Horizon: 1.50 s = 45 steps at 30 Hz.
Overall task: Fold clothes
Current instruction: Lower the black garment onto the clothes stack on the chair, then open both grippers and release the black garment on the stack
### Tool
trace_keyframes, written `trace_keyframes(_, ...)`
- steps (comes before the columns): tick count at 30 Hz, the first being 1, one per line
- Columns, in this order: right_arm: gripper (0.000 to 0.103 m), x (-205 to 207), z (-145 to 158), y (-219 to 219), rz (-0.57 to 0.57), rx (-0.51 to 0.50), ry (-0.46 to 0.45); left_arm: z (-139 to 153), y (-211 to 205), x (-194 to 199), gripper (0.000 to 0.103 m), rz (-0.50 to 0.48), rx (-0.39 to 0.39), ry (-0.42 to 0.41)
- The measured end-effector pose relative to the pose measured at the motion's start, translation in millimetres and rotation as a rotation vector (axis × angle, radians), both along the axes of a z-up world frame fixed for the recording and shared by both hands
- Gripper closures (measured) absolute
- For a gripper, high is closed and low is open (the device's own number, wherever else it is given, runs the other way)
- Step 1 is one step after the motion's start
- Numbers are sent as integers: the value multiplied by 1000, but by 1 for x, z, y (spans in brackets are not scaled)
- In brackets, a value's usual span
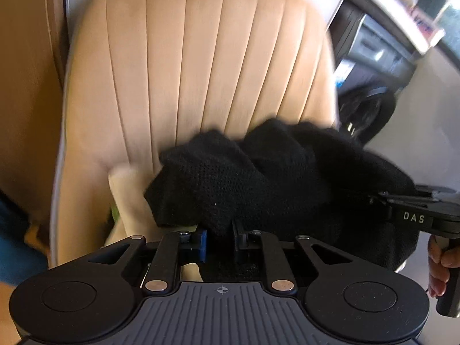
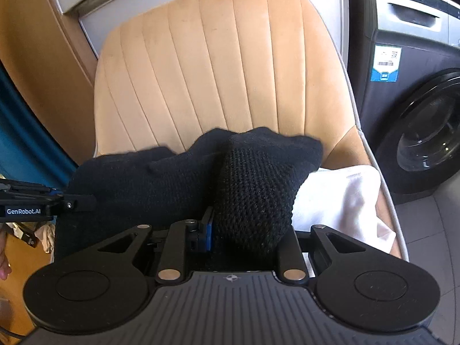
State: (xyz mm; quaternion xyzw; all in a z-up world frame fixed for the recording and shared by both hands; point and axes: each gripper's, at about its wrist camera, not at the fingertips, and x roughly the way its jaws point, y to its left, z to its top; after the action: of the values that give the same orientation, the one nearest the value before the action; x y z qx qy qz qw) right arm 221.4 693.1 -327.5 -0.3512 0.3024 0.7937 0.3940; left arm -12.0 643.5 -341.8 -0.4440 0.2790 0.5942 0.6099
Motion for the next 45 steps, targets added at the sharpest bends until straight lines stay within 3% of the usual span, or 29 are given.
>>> trace_keyframes(2, 73, -9, -20, 7, -16, -66, -50, -14, -4, -2, 80, 11, -40, 8)
trace_keyframes(3, 69, -11, -30, 9, -33, -91, -80, -17, -5, -3, 71, 16, -52, 6)
trace_keyframes(5, 51, -5, -35, 12, -83, -107, -78, -15, -8, -4, 61, 23, -57, -13)
trace_keyframes(7, 39, 8, -32, 15, -133, -122, -41, -11, -12, -5, 41, 10, -74, -42)
trace_keyframes(9, 33, 28, -21, 10, -176, -129, 10, -4, -24, -6, 39, -17, -75, -60)
trace_keyframes(14, 33, 74, -10, -7, -241, -173, 56, -12, -43, -3, 43, -41, -130, -127)
trace_keyframes(17, 39, 83, -21, -16, -227, -207, 38, -18, -48, 3, 52, -59, -130, -101)
trace_keyframes(18, 46, 82, -24, -19, -226, -212, 35, -19, -47, 6, 70, -70, -131, -86)
trace_keyframes(19, 57, 80, -28, -22, -224, -216, 32, -19, -46, 8, 86, -80, -135, -81)
trace_keyframes(20, 67, 78, -31, -25, -220, -219, 32, -20, -44, 9, 86, -91, -139, -77)
trace_keyframes(21, 89, 75, -33, -28, -214, -222, 32, -19, -43, 11, 91, -99, -139, -71)
trace_keyframes(22, 96, 74, -30, -31, -215, -225, 32, -18, -42, 12, 96, -104, -135, -64)
trace_keyframes(23, 97, 74, -26, -34, -216, -227, 31, -17, -41, 13, 96, -107, -133, -57)
trace_keyframes(27, 99, 100, -11, -42, -402, -314, 184, -15, -44, 11, 97, -103, -131, -36)
trace_keyframes(29, 99, 105, -19, -46, -431, -354, 150, -17, -45, 12, 96, -104, -139, -34)
trace_keyframes(32, 95, 96, -28, -44, -400, -345, 15, -21, -47, 15, 95, -106, -152, -32)
trace_keyframes(35, 78, 83, -11, -38, -361, -263, -27, -20, -47, 13, 94, -99, -148, -31)
trace_keyframes(36, 67, 79, -6, -36, -348, -236, -41, -19, -48, 12, 94, -93, -150, -38)
trace_keyframes(39, 57, 64, 15, -27, -287, -109, -25, -20, -51, 10, 90, -85, -149, -36)
trace_keyframes(42, 39, 44, 13, -11, -260, -61, -67, -21, -51, 11, 86, -81, -149, -18)
trace_keyframes(45, 36, 27, 1, 7, -267, -23, -123, -22, -51, 16, 85, -82, -153, 0)
